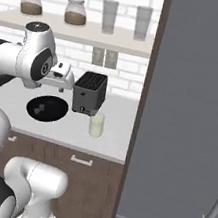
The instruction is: Grab a lemon wedge from the fridge and one ice cube from the ice bowl, and put them in the glass of lemonade.
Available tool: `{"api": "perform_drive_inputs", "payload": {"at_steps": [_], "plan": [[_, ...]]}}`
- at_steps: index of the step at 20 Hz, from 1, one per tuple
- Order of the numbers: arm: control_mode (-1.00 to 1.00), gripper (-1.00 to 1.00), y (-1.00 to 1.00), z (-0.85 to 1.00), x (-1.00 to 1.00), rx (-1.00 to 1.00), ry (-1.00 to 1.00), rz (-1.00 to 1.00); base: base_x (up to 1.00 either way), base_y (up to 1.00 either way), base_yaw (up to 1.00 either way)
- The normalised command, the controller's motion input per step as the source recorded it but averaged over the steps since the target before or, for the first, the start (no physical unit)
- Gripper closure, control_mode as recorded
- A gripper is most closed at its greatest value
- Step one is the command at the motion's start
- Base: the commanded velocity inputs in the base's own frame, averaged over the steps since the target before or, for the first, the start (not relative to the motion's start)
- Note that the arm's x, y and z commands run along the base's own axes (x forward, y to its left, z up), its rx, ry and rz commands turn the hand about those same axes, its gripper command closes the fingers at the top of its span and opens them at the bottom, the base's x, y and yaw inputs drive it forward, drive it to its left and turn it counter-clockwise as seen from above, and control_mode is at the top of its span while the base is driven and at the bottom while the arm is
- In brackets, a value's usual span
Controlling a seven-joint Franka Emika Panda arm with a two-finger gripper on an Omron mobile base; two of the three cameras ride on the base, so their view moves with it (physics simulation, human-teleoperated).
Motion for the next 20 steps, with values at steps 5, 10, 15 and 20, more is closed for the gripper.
{"api": "perform_drive_inputs", "payload": {"at_steps": [5,10,15,20], "plan": [[1.0,-1.0,0.0,0.0,0.0,0.0,0.0,0.0,0.39,0.38,0.0],[1.0,-1.0,0.0,0.0,0.0,0.0,0.0,0.0,0.49,0.45,0.0],[1.0,-1.0,0.0,0.0,0.0,0.0,0.0,0.0,0.5,0.23,-0.01],[1.0,-1.0,0.0,0.0,0.0,0.0,0.0,0.0,0.35,0.01,-0.02]]}}
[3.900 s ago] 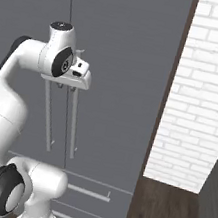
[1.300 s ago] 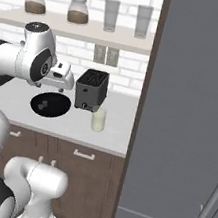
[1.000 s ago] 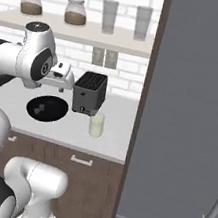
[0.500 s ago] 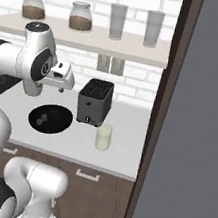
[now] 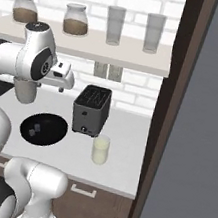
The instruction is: Grab a lemon wedge from the fridge and one ice cube from the ice bowl, and put them in the glass of lemonade.
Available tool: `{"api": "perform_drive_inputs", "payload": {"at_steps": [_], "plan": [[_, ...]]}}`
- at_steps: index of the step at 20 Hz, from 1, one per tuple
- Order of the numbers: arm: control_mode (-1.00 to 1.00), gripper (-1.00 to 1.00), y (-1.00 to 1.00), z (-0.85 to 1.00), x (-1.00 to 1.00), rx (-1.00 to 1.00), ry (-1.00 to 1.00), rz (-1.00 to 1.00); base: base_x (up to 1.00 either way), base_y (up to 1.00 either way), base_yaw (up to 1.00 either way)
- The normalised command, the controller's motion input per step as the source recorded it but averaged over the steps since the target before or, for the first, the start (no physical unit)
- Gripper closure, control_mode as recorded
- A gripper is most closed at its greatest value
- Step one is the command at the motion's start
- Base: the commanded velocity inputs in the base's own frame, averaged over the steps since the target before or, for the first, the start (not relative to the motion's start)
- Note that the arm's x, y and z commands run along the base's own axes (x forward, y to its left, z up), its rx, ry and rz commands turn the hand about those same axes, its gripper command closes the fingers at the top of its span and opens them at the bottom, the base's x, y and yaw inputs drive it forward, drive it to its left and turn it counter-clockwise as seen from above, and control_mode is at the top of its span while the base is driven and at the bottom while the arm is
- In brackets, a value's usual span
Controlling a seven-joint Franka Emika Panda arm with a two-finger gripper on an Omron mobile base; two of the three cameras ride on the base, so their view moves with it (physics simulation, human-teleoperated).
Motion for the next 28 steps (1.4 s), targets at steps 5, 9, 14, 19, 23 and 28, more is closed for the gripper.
{"api": "perform_drive_inputs", "payload": {"at_steps": [5,9,14,19,23,28], "plan": [[-1.0,-1.0,0.1,-0.03,0.08,-0.01,0.02,0.0,0.17,0.09,0.0],[-1.0,-1.0,0.82,-0.38,0.14,0.0,0.14,0.02,0.0,0.0,0.0],[-1.0,-1.0,0.72,-0.86,0.05,0.04,0.12,0.02,0.0,0.0,0.0],[-1.0,-1.0,0.35,-1.0,0.03,0.0,0.12,0.03,0.0,0.0,0.0],[-1.0,-1.0,-0.03,-1.0,0.01,0.03,0.0,0.02,0.0,0.0,0.0],[-1.0,-1.0,0.0,-0.78,0.09,-0.05,0.0,0.04,0.0,0.0,0.0]]}}
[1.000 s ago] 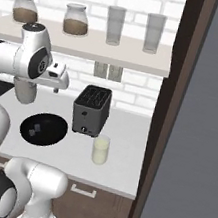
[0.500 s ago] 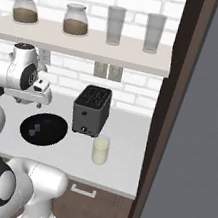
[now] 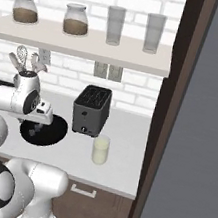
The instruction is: Grab a lemon wedge from the fridge and one ice cube from the ice bowl, and put them in the glass of lemonade.
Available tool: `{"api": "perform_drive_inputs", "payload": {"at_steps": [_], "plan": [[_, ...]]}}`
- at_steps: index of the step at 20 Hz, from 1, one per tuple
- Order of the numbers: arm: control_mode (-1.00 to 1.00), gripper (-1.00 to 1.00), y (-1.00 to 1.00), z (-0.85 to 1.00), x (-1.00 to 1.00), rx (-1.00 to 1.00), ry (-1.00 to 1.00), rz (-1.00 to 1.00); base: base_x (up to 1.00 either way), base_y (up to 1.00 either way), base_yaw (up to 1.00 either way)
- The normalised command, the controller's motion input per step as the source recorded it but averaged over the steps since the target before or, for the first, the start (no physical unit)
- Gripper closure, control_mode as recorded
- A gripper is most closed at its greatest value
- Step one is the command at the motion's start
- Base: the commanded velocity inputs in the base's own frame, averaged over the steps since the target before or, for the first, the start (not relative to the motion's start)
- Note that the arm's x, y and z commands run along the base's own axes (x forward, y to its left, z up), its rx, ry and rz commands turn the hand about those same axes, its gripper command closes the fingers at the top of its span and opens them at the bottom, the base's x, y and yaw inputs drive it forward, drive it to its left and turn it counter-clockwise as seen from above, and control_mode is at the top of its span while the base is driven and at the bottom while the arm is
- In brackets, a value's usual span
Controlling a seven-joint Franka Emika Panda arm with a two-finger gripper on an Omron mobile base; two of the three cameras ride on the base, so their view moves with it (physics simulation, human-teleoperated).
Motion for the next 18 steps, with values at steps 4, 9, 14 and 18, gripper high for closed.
{"api": "perform_drive_inputs", "payload": {"at_steps": [4,9,14,18], "plan": [[-1.0,-1.0,0.0,-0.38,0.22,-0.03,0.0,0.01,0.0,0.0,0.0],[-1.0,-1.0,0.0,-0.06,0.27,0.0,-0.01,0.0,0.0,0.0,0.0],[-1.0,-1.0,0.09,-0.06,0.23,0.0,0.0,0.0,0.0,0.0,0.0],[-1.0,-1.0,0.2,-0.28,0.05,0.0,0.0,0.11,0.0,0.0,0.0]]}}
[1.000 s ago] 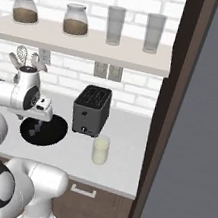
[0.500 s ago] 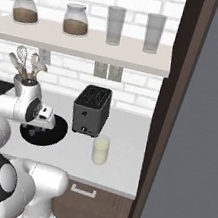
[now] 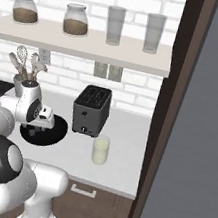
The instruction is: Grab a lemon wedge from the fridge and one ice cube from the ice bowl, and put them in the glass of lemonade.
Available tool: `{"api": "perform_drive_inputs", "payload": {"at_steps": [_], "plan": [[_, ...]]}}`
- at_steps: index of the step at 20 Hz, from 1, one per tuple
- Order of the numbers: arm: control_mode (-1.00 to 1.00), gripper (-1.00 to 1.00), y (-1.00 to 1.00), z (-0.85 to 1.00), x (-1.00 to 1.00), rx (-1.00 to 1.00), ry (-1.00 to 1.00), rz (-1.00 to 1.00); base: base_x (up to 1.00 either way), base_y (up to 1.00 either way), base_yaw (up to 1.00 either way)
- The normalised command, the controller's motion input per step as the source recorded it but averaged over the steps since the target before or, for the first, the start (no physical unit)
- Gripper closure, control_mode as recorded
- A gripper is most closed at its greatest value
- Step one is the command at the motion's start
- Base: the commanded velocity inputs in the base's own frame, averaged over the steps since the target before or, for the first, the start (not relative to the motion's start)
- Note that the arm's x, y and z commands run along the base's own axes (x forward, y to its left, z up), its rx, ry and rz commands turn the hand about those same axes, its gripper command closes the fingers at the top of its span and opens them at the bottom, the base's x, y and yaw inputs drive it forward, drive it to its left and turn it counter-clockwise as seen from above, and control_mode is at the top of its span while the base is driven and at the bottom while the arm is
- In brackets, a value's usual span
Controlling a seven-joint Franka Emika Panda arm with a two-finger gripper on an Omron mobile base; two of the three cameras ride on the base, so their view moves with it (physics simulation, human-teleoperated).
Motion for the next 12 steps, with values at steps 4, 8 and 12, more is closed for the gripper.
{"api": "perform_drive_inputs", "payload": {"at_steps": [4,8,12], "plan": [[-1.0,-1.0,0.11,-0.19,0.16,0.0,-0.01,0.18,0.0,0.0,0.0],[-1.0,-1.0,0.0,-0.04,0.54,0.0,-0.01,0.03,0.0,0.0,0.0],[-1.0,-1.0,0.01,-0.11,0.32,0.0,0.0,0.0,0.0,0.0,0.0]]}}
